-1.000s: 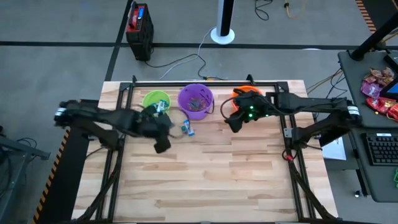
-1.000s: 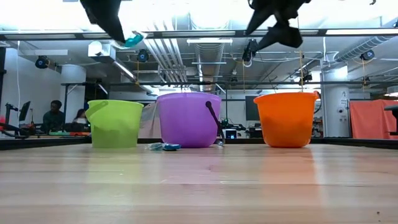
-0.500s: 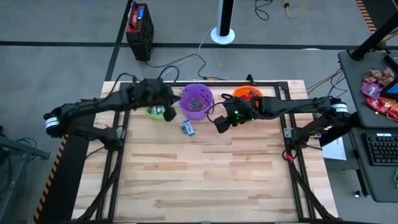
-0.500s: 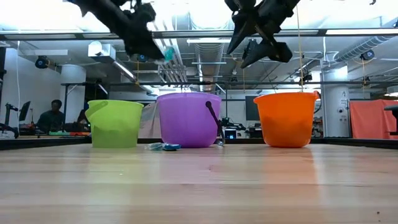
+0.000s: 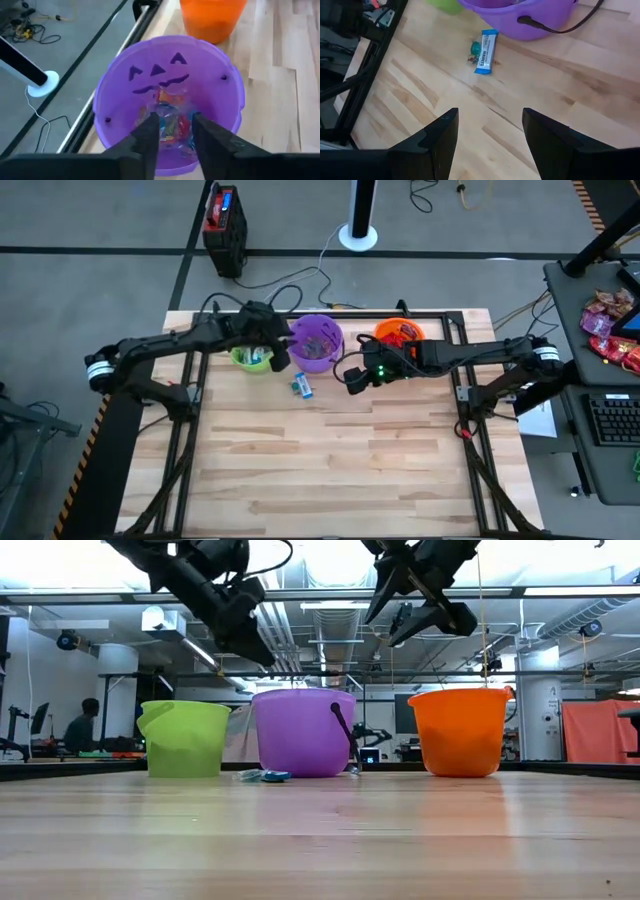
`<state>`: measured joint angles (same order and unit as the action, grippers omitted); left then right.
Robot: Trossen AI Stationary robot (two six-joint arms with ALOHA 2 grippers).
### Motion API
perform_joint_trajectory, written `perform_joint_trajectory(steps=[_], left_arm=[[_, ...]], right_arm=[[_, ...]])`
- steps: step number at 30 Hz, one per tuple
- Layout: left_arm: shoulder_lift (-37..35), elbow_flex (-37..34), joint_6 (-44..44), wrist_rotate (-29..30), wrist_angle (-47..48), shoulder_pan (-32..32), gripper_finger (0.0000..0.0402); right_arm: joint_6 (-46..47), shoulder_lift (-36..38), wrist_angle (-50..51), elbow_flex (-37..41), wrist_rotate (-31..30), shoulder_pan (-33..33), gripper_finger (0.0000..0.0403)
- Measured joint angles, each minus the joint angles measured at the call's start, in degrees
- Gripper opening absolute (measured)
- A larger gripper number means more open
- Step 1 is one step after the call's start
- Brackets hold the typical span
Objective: Sort candy by brand, put in halloween buckets
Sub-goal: Put the white chocolate into the green bucket
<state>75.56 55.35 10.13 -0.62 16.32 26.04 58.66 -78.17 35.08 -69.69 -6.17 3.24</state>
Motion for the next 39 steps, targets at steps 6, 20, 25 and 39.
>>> perform_joint_trajectory(steps=[6, 20, 25, 39], left_arm=[[-6.1, 0.0, -3.9, -0.8, 4.3, -0.5, 0.0143], [-29.7, 0.0, -25.0, -12.0, 9.2, -10.4, 0.0134], [-33.1, 0.0, -28.0, -11.9, 9.1, -14.8, 0.0127], [-34.6, 0.0, -28.8, -10.4, 9.1, -16.2, 0.0125]], right_arm=[[-0.7, -0.2, -4.7, 0.1, 2.8, -2.5, 0.0211], [-7.2, -28.7, -12.0, -14.2, -7.5, -5.1, 0.0211], [-7.7, -37.3, -9.6, -21.0, -9.3, -3.4, 0.0211], [-6.0, -49.6, -4.5, -30.1, -14.9, -3.7, 0.0179]])
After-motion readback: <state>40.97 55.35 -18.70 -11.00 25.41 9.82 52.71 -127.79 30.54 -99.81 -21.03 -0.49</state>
